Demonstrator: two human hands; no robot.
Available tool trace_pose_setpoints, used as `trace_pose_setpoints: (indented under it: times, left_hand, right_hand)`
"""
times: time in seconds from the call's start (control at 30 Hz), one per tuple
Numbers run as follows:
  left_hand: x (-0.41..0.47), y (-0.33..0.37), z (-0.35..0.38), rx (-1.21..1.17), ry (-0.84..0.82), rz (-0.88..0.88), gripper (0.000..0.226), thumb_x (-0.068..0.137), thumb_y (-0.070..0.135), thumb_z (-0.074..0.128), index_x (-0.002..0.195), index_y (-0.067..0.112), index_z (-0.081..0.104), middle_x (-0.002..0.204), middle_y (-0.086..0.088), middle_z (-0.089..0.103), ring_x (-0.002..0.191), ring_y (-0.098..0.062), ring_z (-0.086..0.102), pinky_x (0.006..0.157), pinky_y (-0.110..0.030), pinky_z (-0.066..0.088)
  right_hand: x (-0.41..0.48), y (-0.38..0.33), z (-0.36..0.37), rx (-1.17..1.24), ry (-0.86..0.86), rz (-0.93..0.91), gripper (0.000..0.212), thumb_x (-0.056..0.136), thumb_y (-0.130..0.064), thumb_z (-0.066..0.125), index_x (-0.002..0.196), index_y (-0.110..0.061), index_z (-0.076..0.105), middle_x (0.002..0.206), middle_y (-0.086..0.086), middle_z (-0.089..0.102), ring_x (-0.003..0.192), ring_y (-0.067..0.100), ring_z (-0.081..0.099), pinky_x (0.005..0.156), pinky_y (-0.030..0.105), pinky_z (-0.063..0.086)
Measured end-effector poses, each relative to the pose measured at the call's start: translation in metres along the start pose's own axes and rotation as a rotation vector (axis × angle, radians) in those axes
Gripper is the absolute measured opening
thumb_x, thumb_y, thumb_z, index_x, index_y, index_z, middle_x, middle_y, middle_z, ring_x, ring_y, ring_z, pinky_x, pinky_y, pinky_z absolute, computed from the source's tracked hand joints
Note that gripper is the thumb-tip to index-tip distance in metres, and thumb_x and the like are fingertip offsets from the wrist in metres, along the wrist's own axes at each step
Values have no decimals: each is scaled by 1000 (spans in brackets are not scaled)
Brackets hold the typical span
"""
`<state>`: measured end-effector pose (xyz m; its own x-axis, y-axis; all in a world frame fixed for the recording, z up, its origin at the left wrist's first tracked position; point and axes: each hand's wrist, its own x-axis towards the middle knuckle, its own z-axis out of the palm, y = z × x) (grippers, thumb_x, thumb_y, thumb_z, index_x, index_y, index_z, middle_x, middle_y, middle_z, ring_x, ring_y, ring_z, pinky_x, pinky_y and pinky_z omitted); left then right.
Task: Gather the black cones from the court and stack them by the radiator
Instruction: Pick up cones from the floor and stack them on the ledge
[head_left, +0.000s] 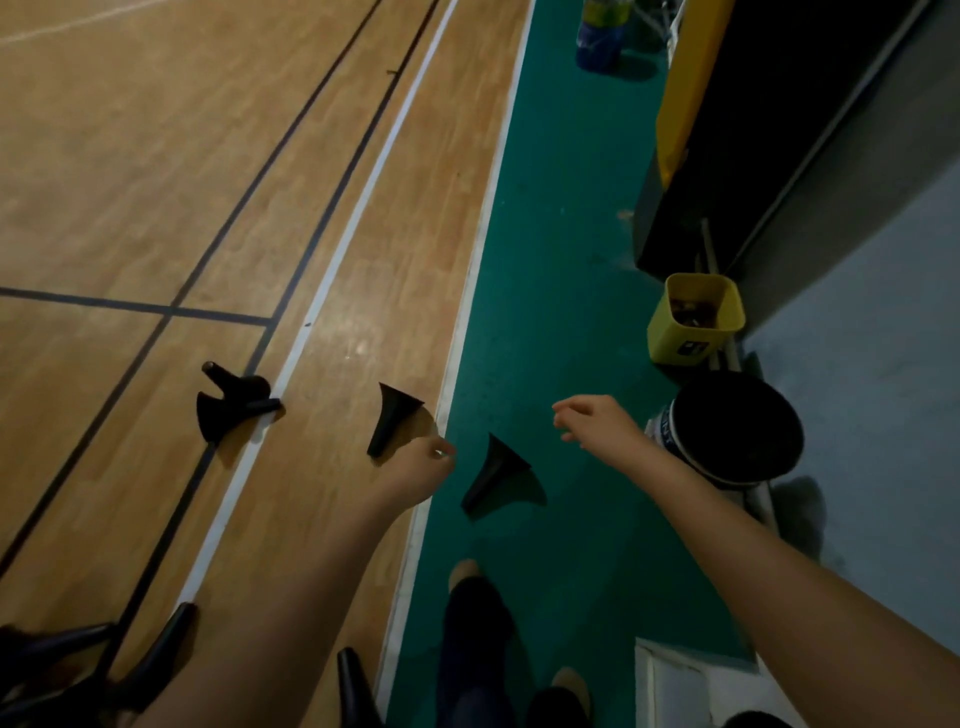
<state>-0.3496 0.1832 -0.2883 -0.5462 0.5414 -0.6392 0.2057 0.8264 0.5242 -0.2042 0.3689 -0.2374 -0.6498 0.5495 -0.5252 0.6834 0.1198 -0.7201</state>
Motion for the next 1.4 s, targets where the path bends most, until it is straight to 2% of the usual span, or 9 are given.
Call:
trace_pose_setpoints:
  times: [0.13, 0.23, 0.53, 0.67, 0.83, 1.07, 1.23, 1.3, 1.4]
  left_hand:
    - [66, -16, -4, 11, -18, -68, 38, 93, 21, 48, 129, 9, 54, 85, 7, 50, 70, -8, 47, 65, -24, 39]
    - [121, -27, -2, 28, 6, -99, 47, 92, 24, 49, 137, 9, 44, 101, -4, 55, 76, -12, 49, 73, -31, 43]
    - [287, -118, 91, -128, -116, -225, 41, 97, 15, 41, 137, 11, 50, 138, -10, 51, 87, -12, 59, 70, -22, 46]
    - [360, -186, 163, -252, -110, -386, 33, 97, 11, 42, 124, 3, 59, 120, -15, 60, 88, -20, 58, 75, -29, 45]
    - [435, -248, 255, -418, -72, -580, 26, 93, 6, 42, 68, 12, 46, 72, -10, 49, 60, -20, 43, 54, -28, 31]
    - [490, -281, 329, -603, 28, -693, 28, 99, 20, 31, 78, 8, 44, 74, -8, 40, 61, -17, 35, 53, -29, 25]
    - [505, -269, 339, -902, 60, -746, 27, 102, 26, 29, 89, 14, 48, 81, -8, 49, 63, -17, 45, 37, -16, 38]
    - [500, -257, 329, -994, 78, -737, 24, 104, 28, 27, 113, 16, 45, 94, -11, 53, 69, -21, 50, 45, -18, 46]
    - [489, -238, 306, -1019, 116, -730, 46, 103, 33, 28, 143, 11, 33, 138, -14, 46, 126, -35, 47, 107, -38, 37]
  right_hand:
    - [52, 5, 7, -39, -14, 54, 39, 96, -20, 51, 135, -15, 53, 135, 6, 56, 116, 21, 57, 94, 31, 43]
    - [96, 16, 17, -59, -2, 71, 43, 96, -20, 49, 139, -20, 49, 128, 4, 56, 88, 17, 59, 73, 25, 43]
    - [278, 141, 98, -70, -57, 198, 49, 94, -15, 48, 142, -25, 45, 139, 10, 52, 105, 23, 60, 81, 25, 40]
    - [352, 229, 153, -115, -103, 244, 53, 95, -17, 47, 146, -29, 39, 128, 10, 59, 101, 32, 62, 61, 25, 44]
    - [424, 325, 215, -153, -256, 247, 63, 94, -20, 51, 151, -28, 26, 158, -2, 24, 142, 22, 29, 113, 30, 28]
    - [470, 388, 256, -158, -390, 214, 73, 94, -14, 49, 154, -31, 12, 160, -7, 12, 147, 20, 16, 117, 30, 21]
    - [472, 392, 259, -12, -351, 242, 77, 90, 2, 43, 152, -35, 17, 158, -6, 20, 138, 18, 31, 96, 20, 34]
    - [468, 385, 251, 19, -325, 224, 78, 89, 5, 42, 152, -33, 19, 157, -6, 21, 137, 17, 30, 95, 19, 31]
    - [451, 360, 228, 47, -293, 197, 78, 89, 4, 44, 152, -35, 19, 156, -8, 21, 126, 14, 37, 90, 21, 35]
